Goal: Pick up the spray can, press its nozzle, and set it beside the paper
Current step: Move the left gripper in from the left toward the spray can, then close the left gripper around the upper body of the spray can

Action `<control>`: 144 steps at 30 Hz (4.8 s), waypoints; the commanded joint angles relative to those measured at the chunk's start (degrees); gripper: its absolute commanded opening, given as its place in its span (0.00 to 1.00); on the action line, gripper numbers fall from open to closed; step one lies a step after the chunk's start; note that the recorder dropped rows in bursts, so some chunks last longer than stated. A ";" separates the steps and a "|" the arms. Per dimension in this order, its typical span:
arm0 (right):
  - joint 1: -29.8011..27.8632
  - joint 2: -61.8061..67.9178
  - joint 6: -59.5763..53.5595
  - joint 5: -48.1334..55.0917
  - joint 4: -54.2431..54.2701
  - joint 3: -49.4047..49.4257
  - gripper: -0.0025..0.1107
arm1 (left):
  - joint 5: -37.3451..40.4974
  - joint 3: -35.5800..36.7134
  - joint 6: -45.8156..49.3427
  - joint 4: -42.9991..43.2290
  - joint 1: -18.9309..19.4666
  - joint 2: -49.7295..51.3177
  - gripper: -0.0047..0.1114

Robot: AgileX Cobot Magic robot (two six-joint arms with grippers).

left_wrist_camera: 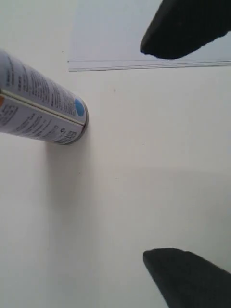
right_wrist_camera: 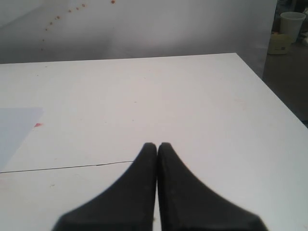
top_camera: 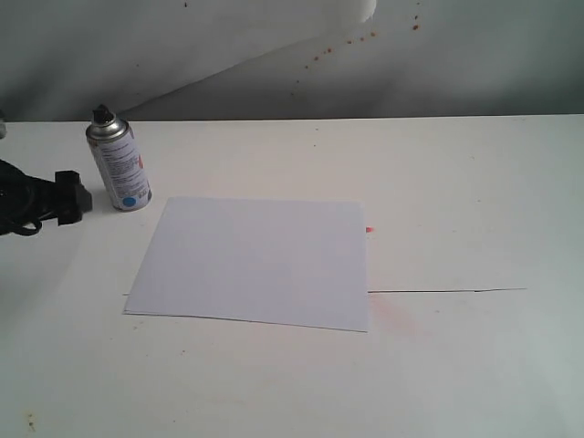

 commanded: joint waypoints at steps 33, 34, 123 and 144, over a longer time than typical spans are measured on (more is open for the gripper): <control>0.17 -0.16 -0.22 -0.11 -0.48 0.23 0.02 | -66.29 14.24 -23.27 55.14 12.30 5.07 0.94; 0.17 -0.16 -0.22 -0.11 -0.48 0.23 0.02 | -66.40 14.11 -23.27 56.91 13.30 5.35 0.94; 0.17 -0.16 -0.22 -0.11 -0.48 0.23 0.02 | -75.70 -54.90 -62.08 108.25 20.98 45.59 0.94; 0.17 -0.16 -0.22 -0.11 -0.48 0.23 0.02 | -75.70 -54.80 -62.94 108.25 16.98 49.43 0.94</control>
